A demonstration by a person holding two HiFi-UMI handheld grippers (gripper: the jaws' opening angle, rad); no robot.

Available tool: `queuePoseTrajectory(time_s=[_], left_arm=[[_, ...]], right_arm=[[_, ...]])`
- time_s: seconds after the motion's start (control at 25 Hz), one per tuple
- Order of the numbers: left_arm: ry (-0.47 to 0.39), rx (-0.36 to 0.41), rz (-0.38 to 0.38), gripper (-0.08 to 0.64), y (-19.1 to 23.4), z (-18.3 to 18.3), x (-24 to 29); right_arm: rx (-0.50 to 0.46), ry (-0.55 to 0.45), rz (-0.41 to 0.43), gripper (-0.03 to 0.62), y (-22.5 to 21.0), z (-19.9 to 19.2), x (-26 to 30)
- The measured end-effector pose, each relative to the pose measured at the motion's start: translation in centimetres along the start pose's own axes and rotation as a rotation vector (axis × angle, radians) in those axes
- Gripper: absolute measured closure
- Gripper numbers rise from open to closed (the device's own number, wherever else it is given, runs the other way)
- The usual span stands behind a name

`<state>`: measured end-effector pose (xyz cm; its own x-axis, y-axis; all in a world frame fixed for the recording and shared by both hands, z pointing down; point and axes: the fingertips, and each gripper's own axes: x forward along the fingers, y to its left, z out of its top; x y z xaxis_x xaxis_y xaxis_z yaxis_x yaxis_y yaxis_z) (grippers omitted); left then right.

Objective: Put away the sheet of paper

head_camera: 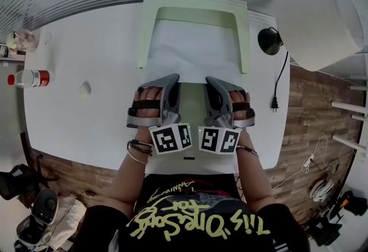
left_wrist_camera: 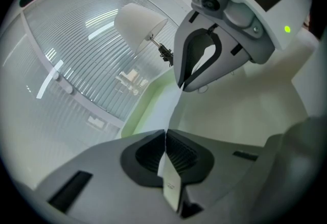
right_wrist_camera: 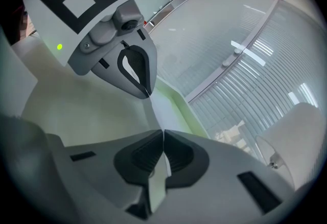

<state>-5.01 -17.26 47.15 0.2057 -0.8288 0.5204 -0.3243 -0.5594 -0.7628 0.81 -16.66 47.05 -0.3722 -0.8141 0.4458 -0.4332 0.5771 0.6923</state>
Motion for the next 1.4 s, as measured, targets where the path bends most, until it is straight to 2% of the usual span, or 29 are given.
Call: queuePoseTrajectory(time_s=[0.72,0.92,1.4], left_arm=[[0.015,-0.009,0.018,0.552,0.9,-0.2,1.1],[0.015,-0.033,0.01,0.552,1.1,0.0,1.2],[0.016,-0.025,0.009,0.552,1.5,0.0,1.9]], right_arm=[[-0.006,-0.011,-0.007,0.584,-0.9,0.0,1.1],[0.001,-0.012,-0.005,0.584,-1.3,0.1,1.3],[0.005,-0.003,-0.01,0.584,-1.5,-0.2,2.0]])
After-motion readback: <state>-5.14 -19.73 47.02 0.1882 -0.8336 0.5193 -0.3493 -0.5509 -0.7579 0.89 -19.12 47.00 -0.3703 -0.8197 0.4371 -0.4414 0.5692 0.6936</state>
